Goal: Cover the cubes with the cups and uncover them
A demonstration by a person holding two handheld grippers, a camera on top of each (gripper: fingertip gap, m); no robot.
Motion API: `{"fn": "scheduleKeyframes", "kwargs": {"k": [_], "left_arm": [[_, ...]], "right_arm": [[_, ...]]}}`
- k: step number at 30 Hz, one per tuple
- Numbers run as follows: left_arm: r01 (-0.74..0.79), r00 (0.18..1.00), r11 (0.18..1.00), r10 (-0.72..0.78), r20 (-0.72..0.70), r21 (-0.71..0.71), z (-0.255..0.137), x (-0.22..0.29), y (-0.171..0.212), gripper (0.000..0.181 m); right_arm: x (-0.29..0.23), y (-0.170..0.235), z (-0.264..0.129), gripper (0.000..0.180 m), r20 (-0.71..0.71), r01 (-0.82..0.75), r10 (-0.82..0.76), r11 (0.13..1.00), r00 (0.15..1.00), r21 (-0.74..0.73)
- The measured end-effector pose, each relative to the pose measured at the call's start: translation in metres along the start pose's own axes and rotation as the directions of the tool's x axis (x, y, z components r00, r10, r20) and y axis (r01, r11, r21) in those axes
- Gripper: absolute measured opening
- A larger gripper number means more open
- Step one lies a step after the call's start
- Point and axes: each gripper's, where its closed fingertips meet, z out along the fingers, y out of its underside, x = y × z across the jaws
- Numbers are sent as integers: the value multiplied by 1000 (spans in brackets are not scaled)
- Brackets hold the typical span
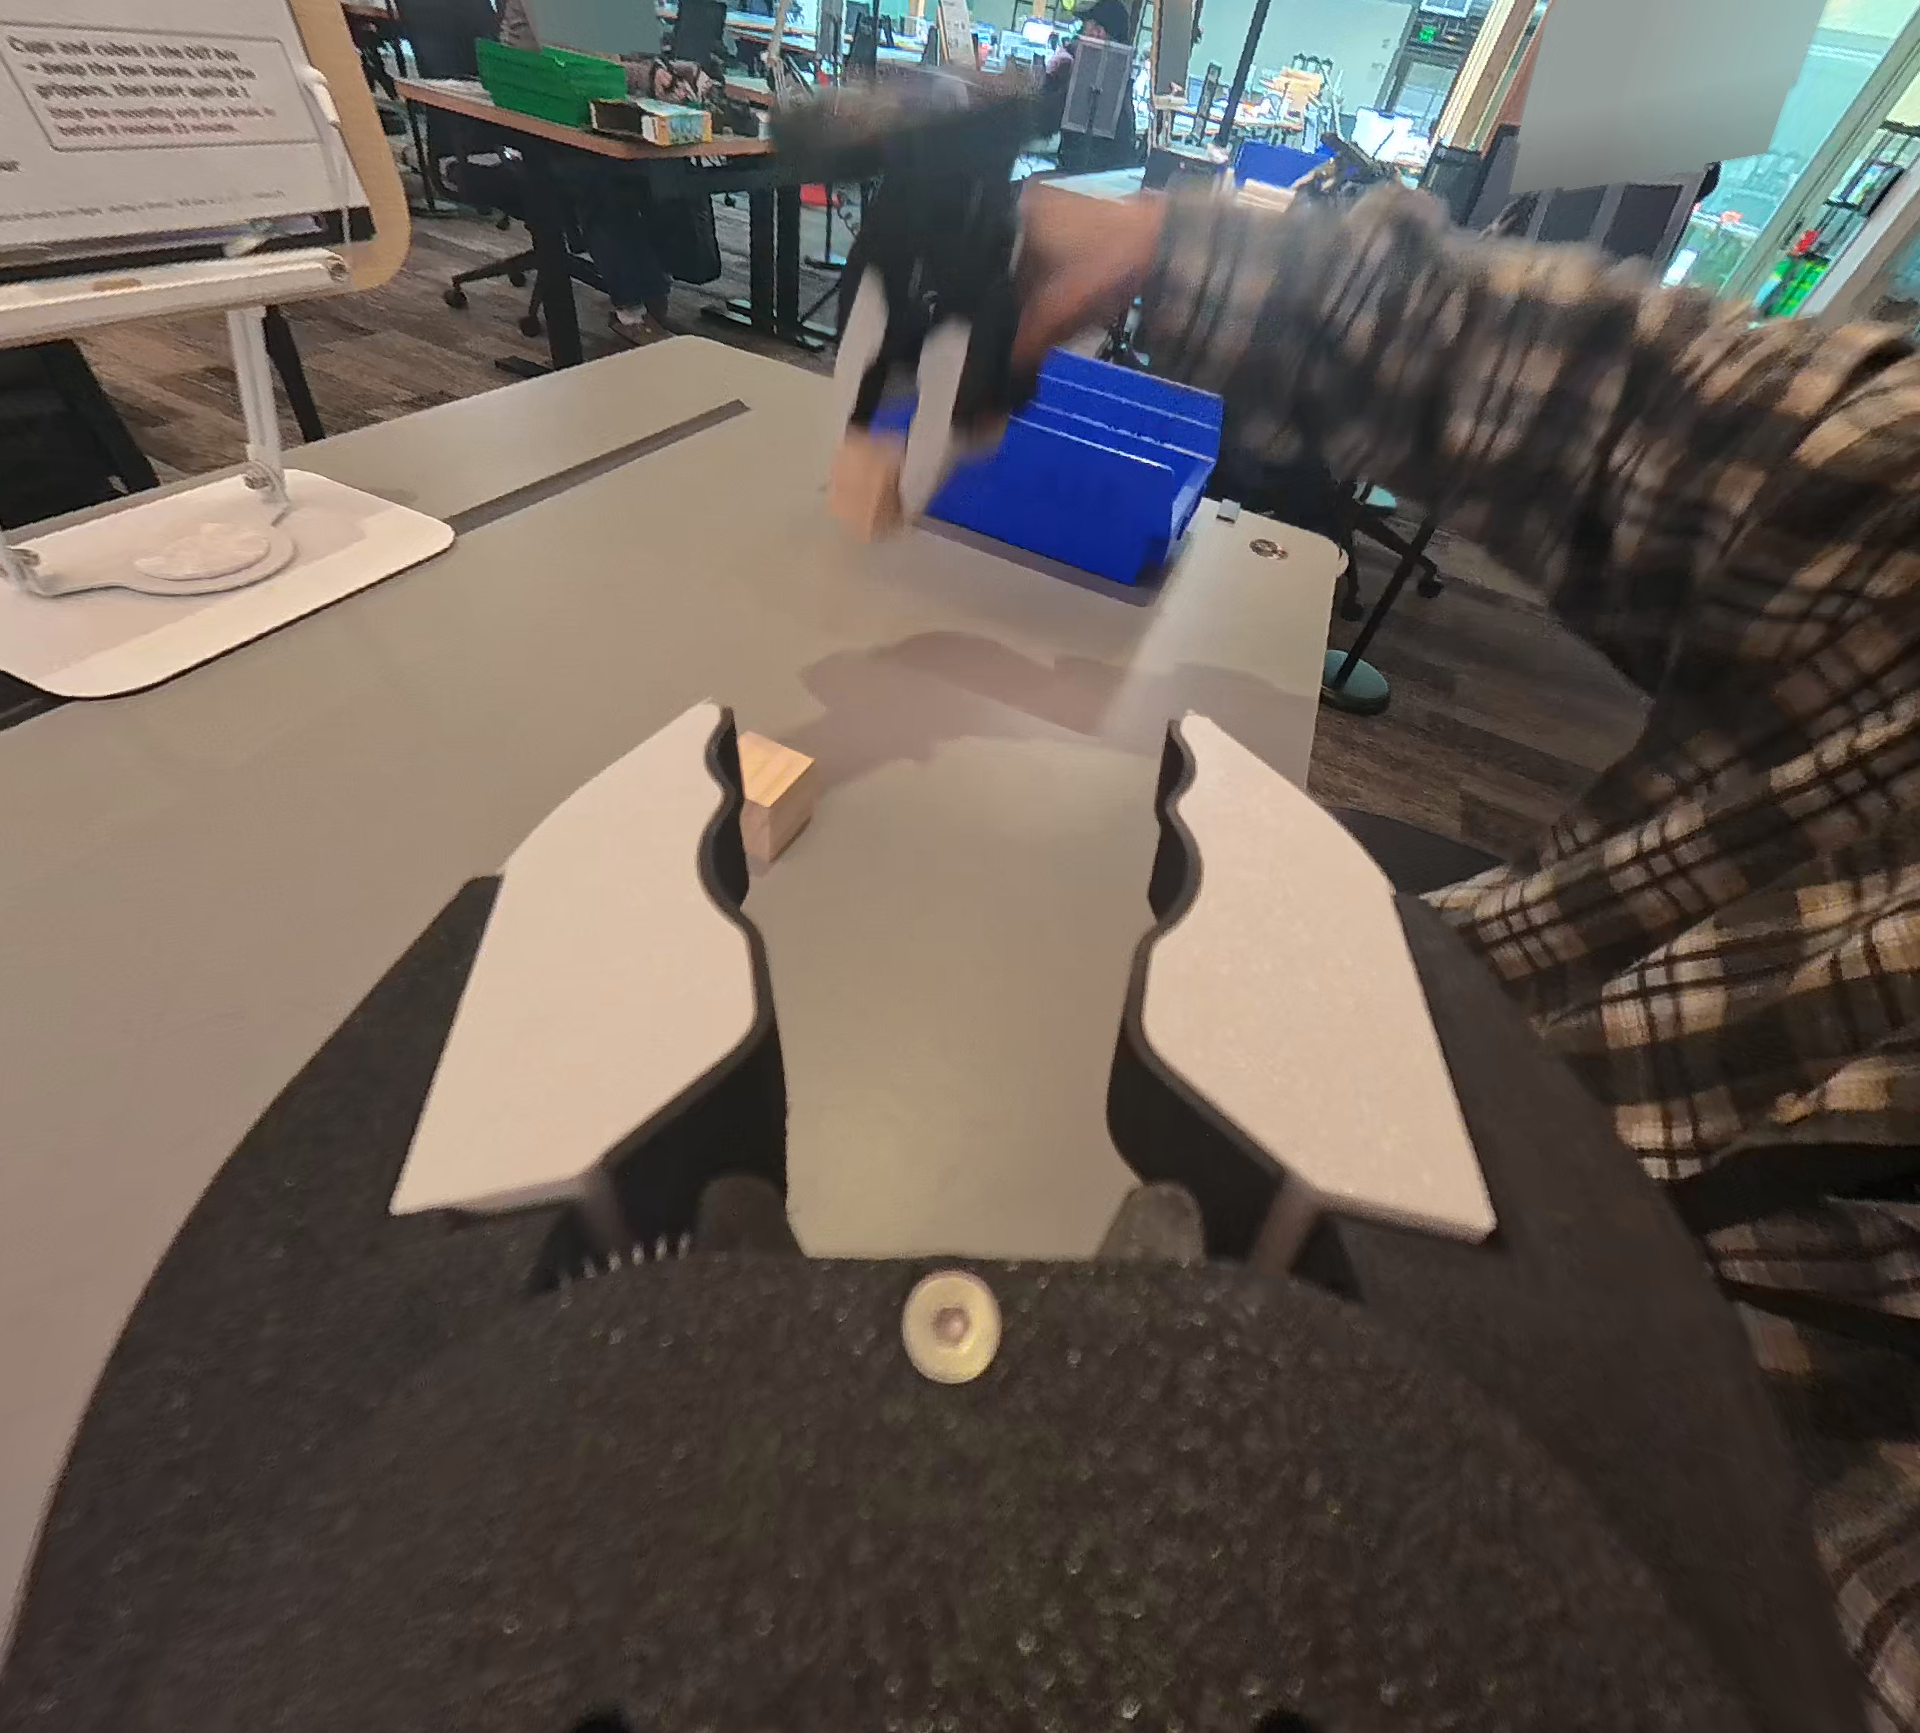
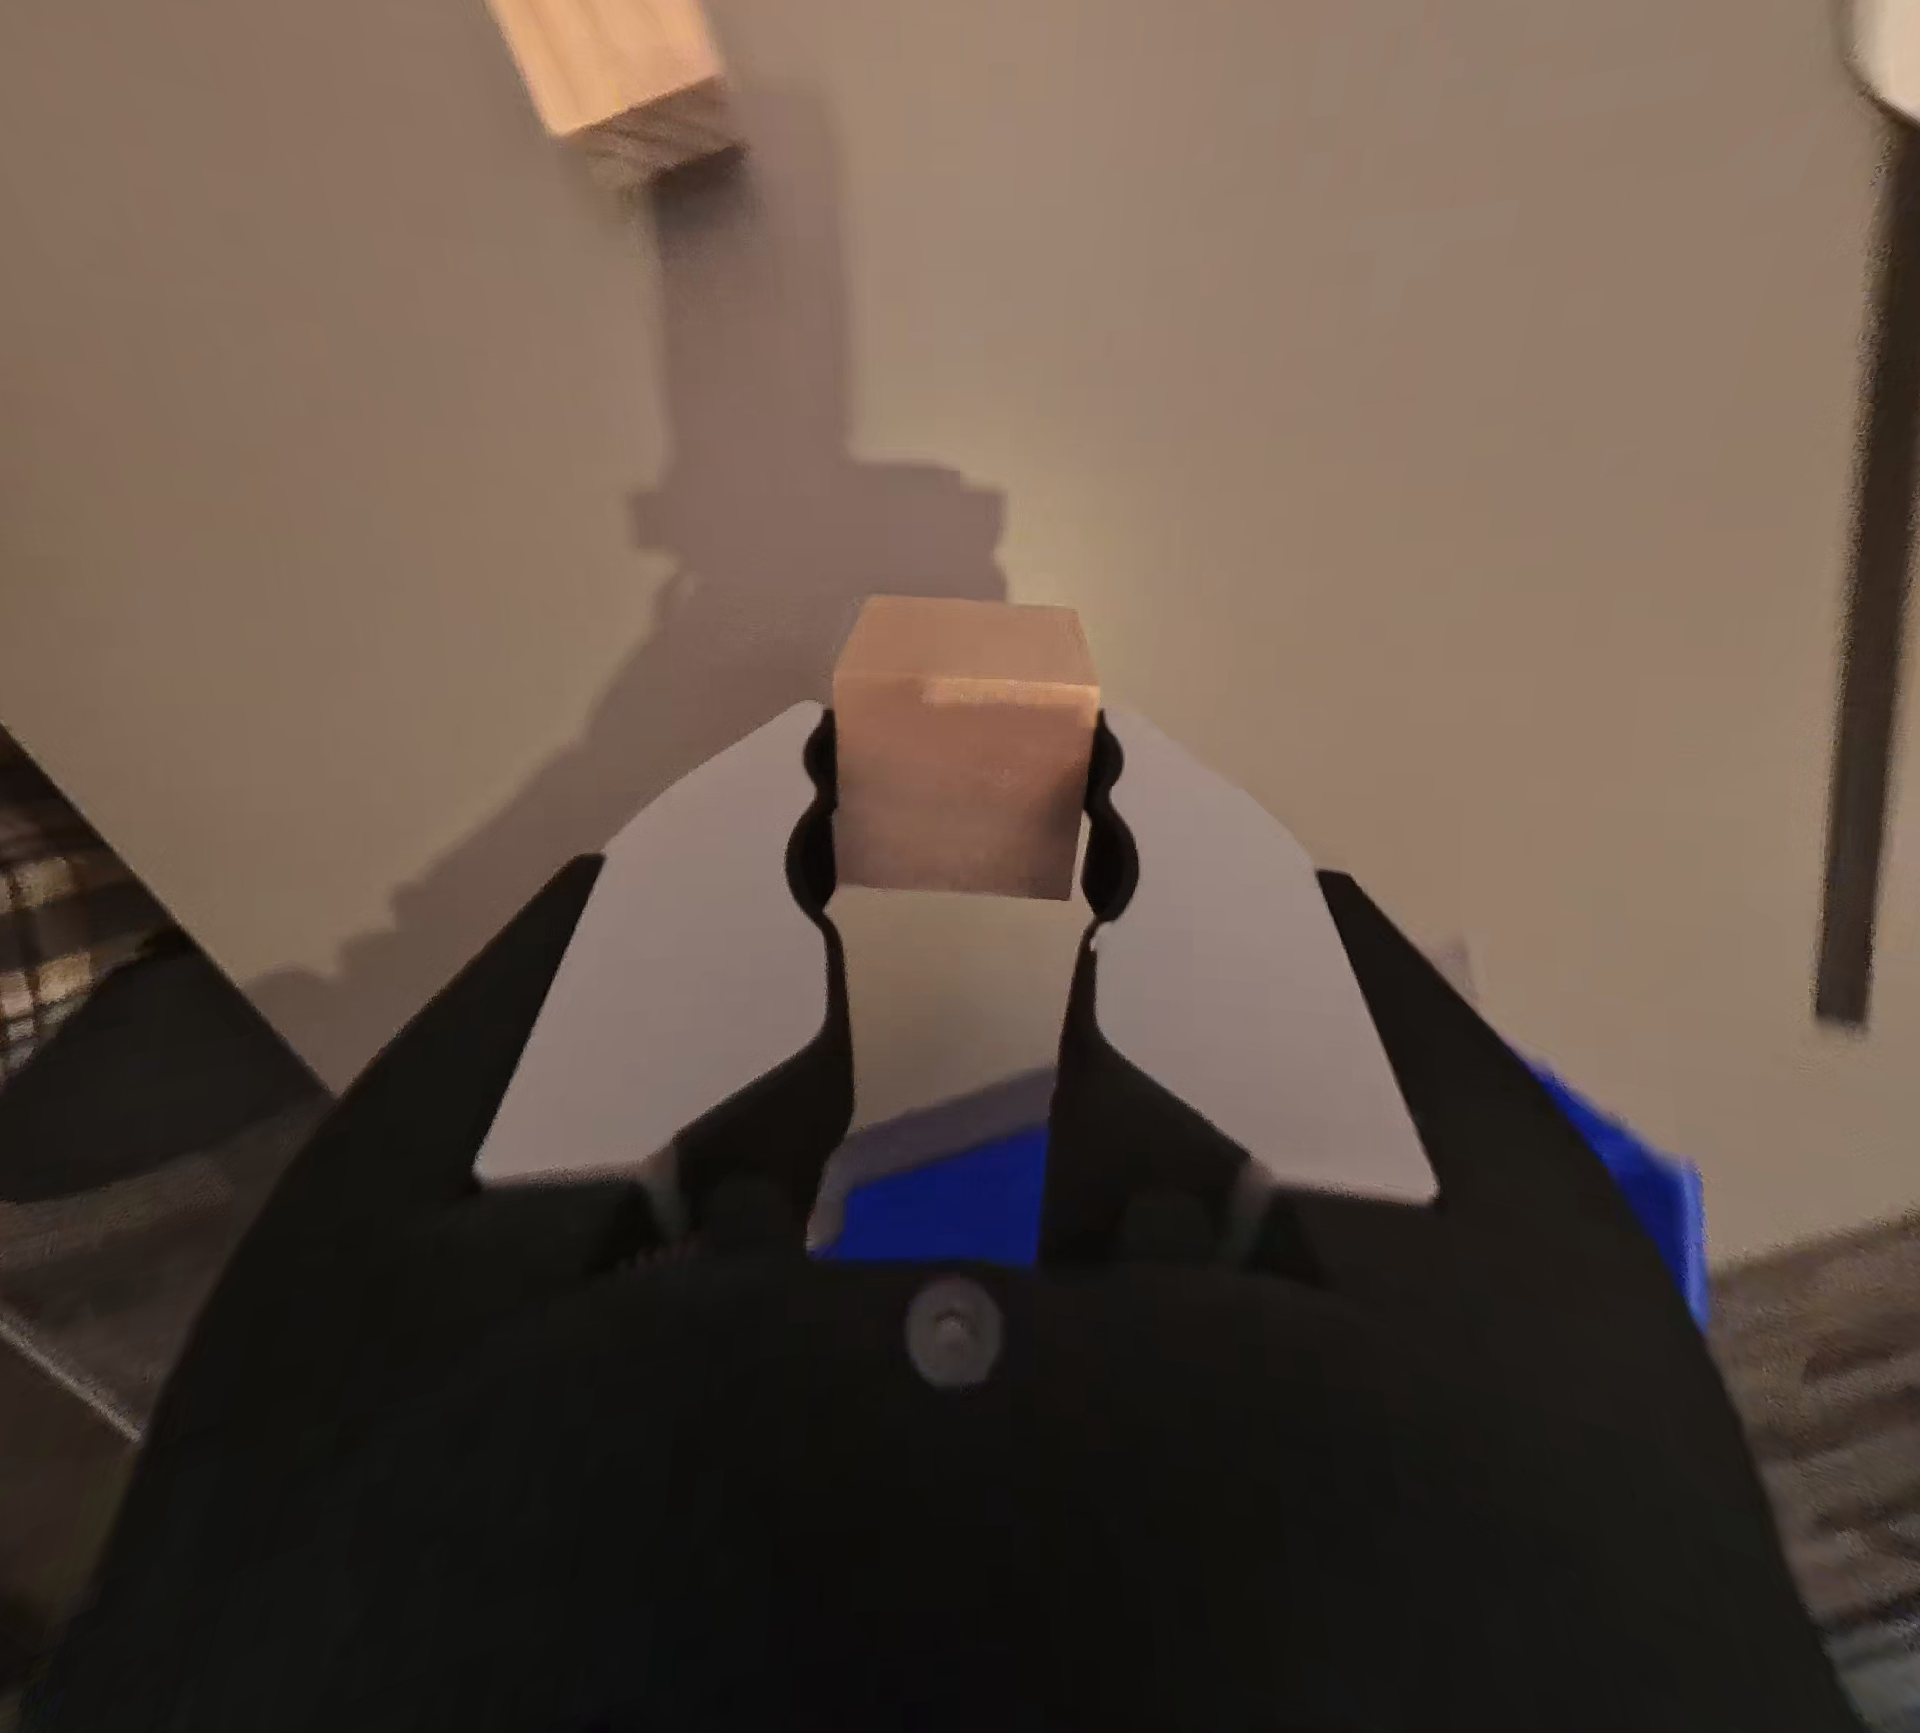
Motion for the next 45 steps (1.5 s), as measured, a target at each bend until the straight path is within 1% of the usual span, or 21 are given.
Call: {"fn": "scheduleKeyframes", "kwargs": {"k": [2, 4, 6, 8, 10, 13, 15, 17, 22, 25, 27, 29, 39, 45], "left_arm": [[-2, 1000, 1000, 2, -7, -12, 3, 2, 2, 76], [-7, 1000, 1000, 7, -13, -20, 5, 5, 3, 76], [-11, 1000, 1000, 10, -20, -23, 7, 7, 4, 75], [-11, 1000, 1000, 10, -25, -26, 9, 9, 4, 75], [-11, 999, 999, 10, -31, -30, 11, 11, 5, 75], [-14, 999, 999, 13, -36, -36, 12, 13, 6, 75], [-15, 999, 999, 14, -38, -41, 13, 15, 7, 75], [-16, 999, 999, 15, -39, -45, 14, 15, 8, 75], [-13, 999, 998, 11, -42, -57, 19, 15, 11, 75], [-10, 999, 997, 7, -44, -74, 21, 14, 15, 75], [-8, 999, 997, 4, -44, -76, 22, 13, 16, 75], [-3, 999, 997, -1, -47, -77, 23, 12, 17, 75], [4, 999, 995, -8, -42, -96, 26, 9, 22, 75], [7, 999, 993, -13, -47, -117, 31, 8, 27, 75]], "right_arm": [[23, 26, -44, 45, -88, -145, 146, 989, 985, 21], [44, 65, -83, 45, -166, -304, 305, 952, 938, 30], [61, 112, -114, 45, -226, -466, 463, 884, 857, 42], [71, 161, -131, 44, -262, -619, 611, 783, 747, 62], [76, 207, -133, 44, -267, -739, 727, 670, 633, 74], [77, 260, -115, 44, -217, -854, 848, 512, 484, 94], [78, 288, -98, 44, -198, -896, 890, 434, 412, 88], [78, 307, -80, 44, -184, -917, 910, 390, 371, 80], [81, 335, -40, 45, -197, -935, 922, 350, 334, 56], [81, 343, -21, 45, -192, -943, 931, 328, 312, 59], [81, 349, -11, 45, -203, -943, 928, 328, 312, 51], [80, 354, -5, 45, -220, -944, 925, 328, 312, 40], [89, 368, 17, 45, -212, -953, 934, 301, 286, 41], [95, 369, 24, 45, -204, -952, 935, 304, 289, 43]]}}
